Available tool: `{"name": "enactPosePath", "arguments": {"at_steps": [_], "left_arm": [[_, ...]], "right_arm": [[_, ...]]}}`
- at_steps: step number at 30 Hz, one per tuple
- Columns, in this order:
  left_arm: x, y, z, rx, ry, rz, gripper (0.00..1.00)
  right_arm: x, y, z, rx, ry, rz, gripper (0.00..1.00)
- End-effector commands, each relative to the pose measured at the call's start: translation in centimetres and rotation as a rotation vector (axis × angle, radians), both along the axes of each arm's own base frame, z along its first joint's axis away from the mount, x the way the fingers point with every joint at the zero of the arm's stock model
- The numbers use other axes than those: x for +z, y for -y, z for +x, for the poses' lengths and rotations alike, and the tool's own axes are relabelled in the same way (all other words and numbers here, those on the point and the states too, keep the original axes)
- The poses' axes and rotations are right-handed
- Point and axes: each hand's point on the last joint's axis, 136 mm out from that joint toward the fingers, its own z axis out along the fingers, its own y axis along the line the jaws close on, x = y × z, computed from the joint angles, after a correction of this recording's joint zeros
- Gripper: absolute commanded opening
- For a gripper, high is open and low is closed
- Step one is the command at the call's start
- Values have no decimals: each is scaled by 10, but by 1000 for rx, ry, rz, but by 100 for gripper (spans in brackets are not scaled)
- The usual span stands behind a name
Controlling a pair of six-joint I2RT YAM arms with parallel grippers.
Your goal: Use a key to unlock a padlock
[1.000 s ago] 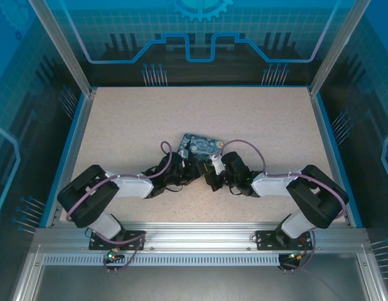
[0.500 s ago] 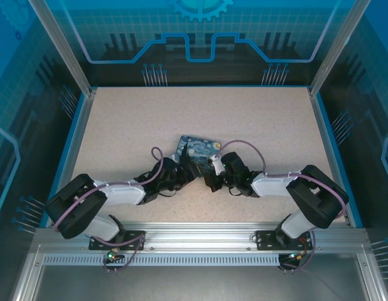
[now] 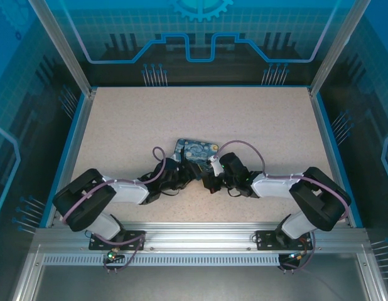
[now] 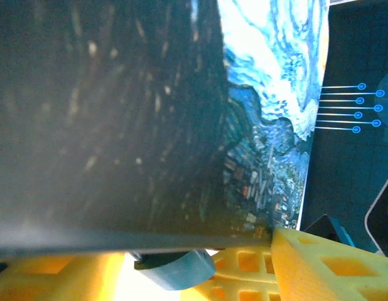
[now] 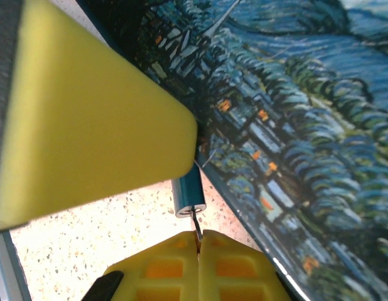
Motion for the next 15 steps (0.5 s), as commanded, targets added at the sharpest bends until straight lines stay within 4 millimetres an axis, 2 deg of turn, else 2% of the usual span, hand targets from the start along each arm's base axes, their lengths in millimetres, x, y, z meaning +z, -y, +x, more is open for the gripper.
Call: {"name": "enactPosePath", "arguments": {"at_steps": [1, 8, 15], "left_arm": [[2, 10, 0, -10, -2, -43, 63], [8, 14, 3, 4, 27, -74, 52], [16, 17, 5, 10, 48, -94, 35]], "right_arm": [[20, -19, -1, 39, 17, 65, 0], [16, -20, -1, 30, -6, 50, 0], [15, -21, -2, 18, -33, 59, 0]]}}
